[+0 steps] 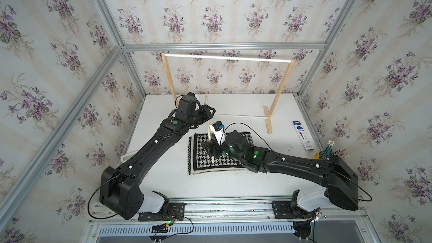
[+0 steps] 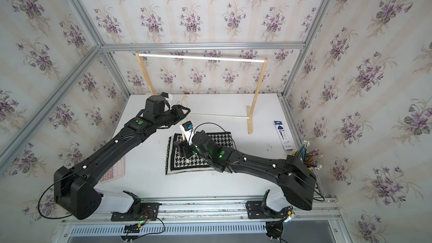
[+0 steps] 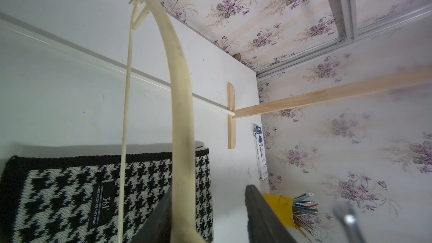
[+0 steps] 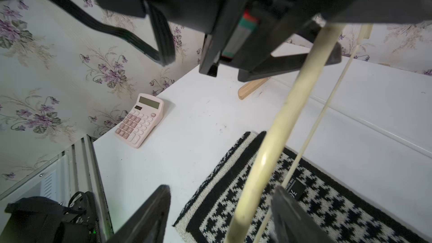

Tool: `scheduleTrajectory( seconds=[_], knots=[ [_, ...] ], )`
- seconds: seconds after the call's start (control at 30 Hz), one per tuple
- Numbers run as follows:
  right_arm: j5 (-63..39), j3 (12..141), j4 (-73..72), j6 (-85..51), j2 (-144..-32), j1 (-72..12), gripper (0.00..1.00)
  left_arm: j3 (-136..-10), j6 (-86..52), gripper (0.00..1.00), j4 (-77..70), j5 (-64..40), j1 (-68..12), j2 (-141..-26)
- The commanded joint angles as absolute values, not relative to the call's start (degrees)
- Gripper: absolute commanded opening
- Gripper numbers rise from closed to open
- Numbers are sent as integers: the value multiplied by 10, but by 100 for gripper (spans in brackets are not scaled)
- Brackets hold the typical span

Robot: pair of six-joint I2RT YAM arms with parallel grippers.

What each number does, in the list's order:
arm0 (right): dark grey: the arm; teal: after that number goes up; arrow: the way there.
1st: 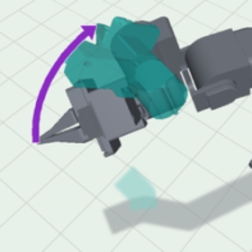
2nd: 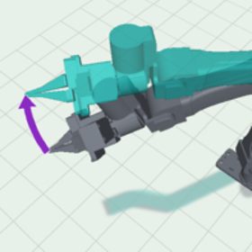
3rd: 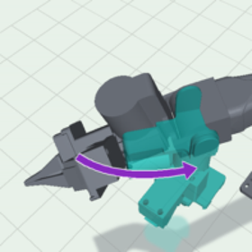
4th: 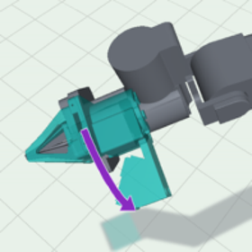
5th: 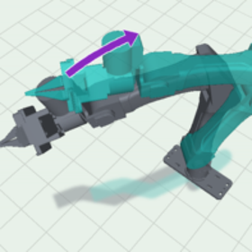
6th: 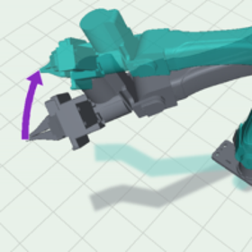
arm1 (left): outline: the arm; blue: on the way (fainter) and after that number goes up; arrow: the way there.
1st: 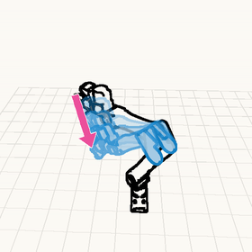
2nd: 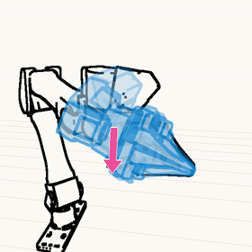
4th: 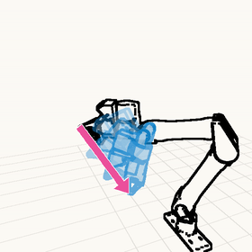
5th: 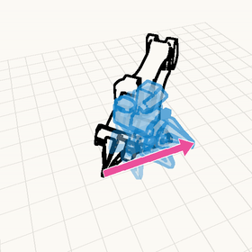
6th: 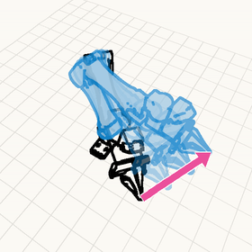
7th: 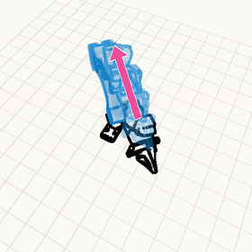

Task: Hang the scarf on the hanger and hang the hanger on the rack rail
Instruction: Adjust the hanger.

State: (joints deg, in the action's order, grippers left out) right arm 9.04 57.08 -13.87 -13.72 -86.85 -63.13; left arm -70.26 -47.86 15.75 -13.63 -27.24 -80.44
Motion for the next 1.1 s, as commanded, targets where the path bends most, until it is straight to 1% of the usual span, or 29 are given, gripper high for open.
scheduleTrajectory(
  seconds=[0.0,0.2,0.33,0.47,0.57,0.63,0.7,0.73,0.77,0.8,1.0,1.03,1.07],
  knots=[
    [170,588,-150,-131,-895,-639,70,-701,-462,0,137,-117,-274,-806],
    [234,597,-147,-135,-921,-646,66,-693,-461,0,131,-113,-274,-796],
    [241,597,-150,-138,-923,-647,58,-693,-456,0,134,-108,-274,-790],
    [245,598,-153,-135,-921,-650,56,-692,-453,0,136,-102,-274,-790],
    [248,602,-155,-131,-921,-651,53,-690,-453,0,136,-100,-274,-793],
    [250,606,-155,-128,-924,-651,48,-687,-452,0,135,-100,-274,-793],
    [252,613,-153,-125,-930,-651,36,-686,-454,0,133,-99,-274,-794],
    [254,615,-151,-126,-933,-651,28,-685,-454,0,133,-99,-274,-793],
    [257,617,-151,-126,-936,-651,15,-685,-454,0,132,-99,-274,-793],
    [264,618,-150,-128,-938,-652,0,-685,-454,0,132,-99,-274,-792],
    [282,611,-152,-130,-937,-654,0,-692,-446,0,143,-98,-274,-786],
    [285,610,-153,-130,-935,-655,0,-695,-442,4,153,-96,-274,-786],
    [287,611,-153,-130,-933,-655,0,-699,-438,15,159,-94,-274,-785]
  ],
)
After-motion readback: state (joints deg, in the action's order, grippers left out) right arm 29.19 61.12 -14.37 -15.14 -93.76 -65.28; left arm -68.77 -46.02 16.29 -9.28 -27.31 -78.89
